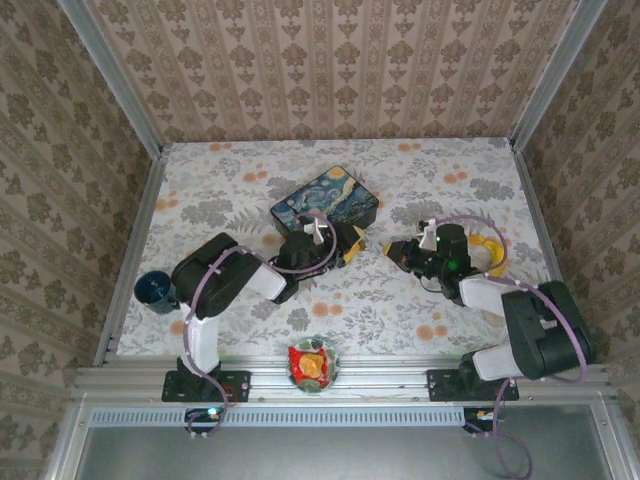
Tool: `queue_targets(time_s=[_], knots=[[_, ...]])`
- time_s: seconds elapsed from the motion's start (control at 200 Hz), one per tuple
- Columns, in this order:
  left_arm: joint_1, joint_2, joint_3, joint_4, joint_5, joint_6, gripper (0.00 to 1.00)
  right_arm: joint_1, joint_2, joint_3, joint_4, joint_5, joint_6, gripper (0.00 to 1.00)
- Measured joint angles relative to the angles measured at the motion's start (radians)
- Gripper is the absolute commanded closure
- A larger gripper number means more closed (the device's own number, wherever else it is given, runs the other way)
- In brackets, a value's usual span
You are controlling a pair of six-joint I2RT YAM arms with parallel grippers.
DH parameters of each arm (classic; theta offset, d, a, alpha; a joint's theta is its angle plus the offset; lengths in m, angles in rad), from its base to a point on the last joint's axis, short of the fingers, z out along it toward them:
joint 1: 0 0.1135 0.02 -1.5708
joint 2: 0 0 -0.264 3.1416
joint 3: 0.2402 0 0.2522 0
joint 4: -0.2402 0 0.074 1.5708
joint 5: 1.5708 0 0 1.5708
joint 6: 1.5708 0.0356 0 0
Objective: Unlock the padlock with the key
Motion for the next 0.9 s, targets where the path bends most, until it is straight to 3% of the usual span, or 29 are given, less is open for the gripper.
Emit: queue_targets(time_s=[0.045,0.17,0.305,0.5,0.725,0.9], knots=[[-0.001,-0.042,0.024,-0.153,-0.011,0.038,0.00,0.000,-0.040,0.014,-0.060,0.015,-0.029,1.00],[-0.036,-0.112,0.193,-0.673,-0.122,0.172,0.00,-0.006,-0.124,0.058,-0.192,0.055,-0.108,1.00],[-0.090,-0.110,0.369,-0.990,-0.258,0.285,0.00,-0.024,-0.159,0.067,-0.269,0.079,-0.158,1.00],[-0.118,-0.046,0.455,-1.117,-0.393,0.380,0.00,-0.047,-0.159,0.067,-0.332,0.080,-0.187,1.00],[-0.108,0.041,0.530,-1.183,-0.446,0.486,0.00,-0.051,-0.159,0.067,-0.351,0.080,-0.204,1.00],[-0.051,0.071,0.605,-1.238,-0.489,0.575,0.00,-0.051,-0.159,0.067,-0.351,0.080,-0.204,1.00]])
